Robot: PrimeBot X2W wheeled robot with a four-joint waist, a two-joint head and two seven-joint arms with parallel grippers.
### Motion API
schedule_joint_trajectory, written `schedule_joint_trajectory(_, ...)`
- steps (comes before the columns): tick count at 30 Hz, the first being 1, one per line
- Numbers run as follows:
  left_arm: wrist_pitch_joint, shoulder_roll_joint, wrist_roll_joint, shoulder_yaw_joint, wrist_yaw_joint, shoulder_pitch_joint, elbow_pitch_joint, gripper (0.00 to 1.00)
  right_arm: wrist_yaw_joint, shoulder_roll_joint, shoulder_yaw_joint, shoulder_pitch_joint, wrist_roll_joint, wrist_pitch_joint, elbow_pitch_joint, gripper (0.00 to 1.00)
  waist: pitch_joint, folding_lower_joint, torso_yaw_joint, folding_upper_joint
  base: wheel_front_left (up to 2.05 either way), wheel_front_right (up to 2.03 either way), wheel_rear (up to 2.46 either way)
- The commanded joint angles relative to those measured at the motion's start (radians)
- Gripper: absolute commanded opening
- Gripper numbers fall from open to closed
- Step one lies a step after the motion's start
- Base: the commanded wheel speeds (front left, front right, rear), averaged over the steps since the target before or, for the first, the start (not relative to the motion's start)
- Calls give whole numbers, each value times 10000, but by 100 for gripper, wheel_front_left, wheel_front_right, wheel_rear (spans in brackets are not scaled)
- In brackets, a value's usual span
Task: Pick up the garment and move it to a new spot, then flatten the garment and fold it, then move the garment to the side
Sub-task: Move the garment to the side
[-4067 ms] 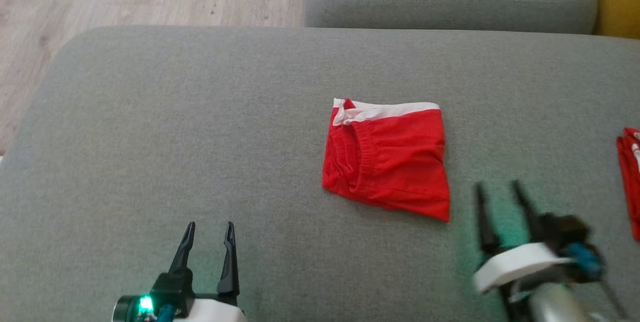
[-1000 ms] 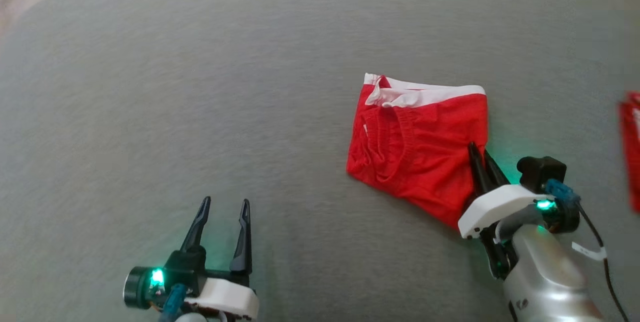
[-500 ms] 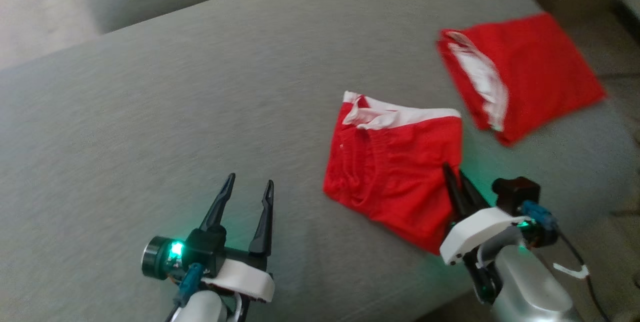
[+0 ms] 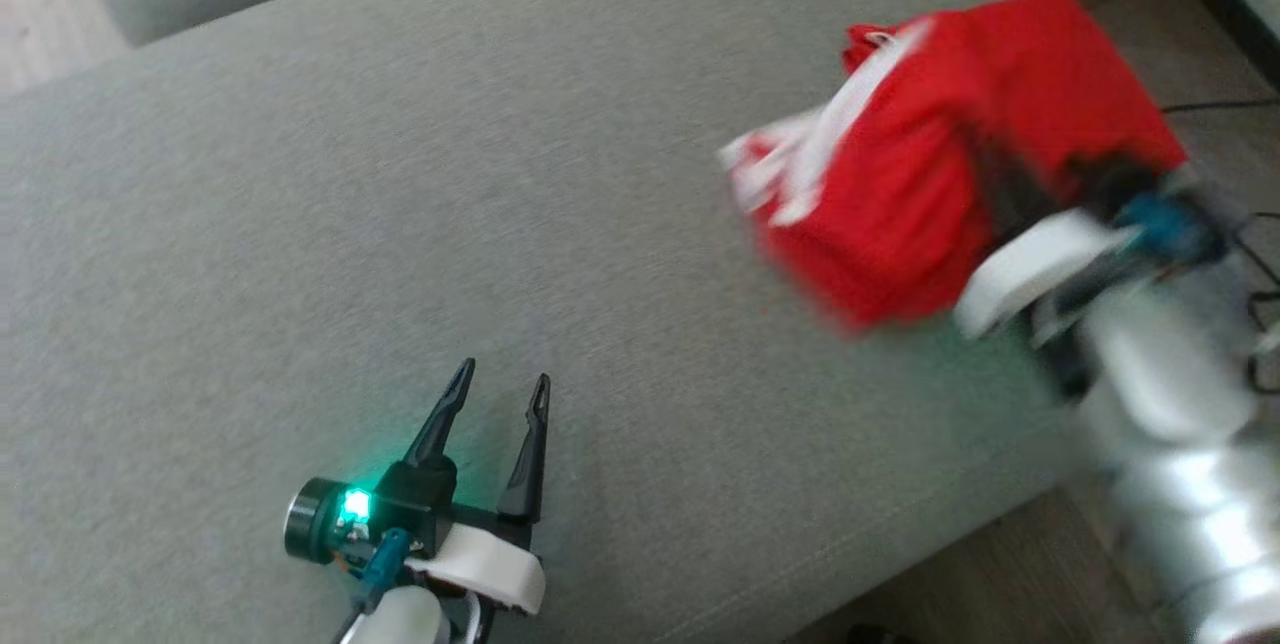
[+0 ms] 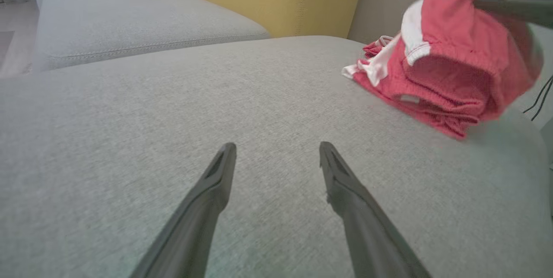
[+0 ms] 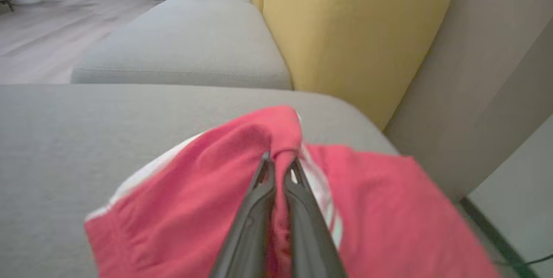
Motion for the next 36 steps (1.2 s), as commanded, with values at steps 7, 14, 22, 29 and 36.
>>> schedule_joint_trajectory(7,-95,20,150,475,-47,-359,-284,100,-7,-1810,-1014,-1709,-1053,567,1114,0,444,-1,907,0,0,0,0)
schedule_joint_trajectory(14,-95,20,197,674,87,-476,-290,100,-7,-2026,-3266,-2314,-2516,45,1882,100,644,-1,1204,0,0,0,0)
schedule_joint_trajectory(22,-95,20,206,1298,444,-334,-473,100,-7,-39,-4037,-1649,-2590,-373,245,100,399,-1,1448,0,0,0,0)
schedule_joint_trajectory(29,-95,20,1,1852,728,-120,-643,100,-7,1044,-3375,173,-1794,-378,-1880,100,21,-1,2061,0,0,0,0)
schedule_joint_trajectory(36,-95,20,-230,2178,969,176,-754,100,-7,1378,-3061,2212,-1247,-379,-2697,100,-420,-1,3142,0,0,0,0)
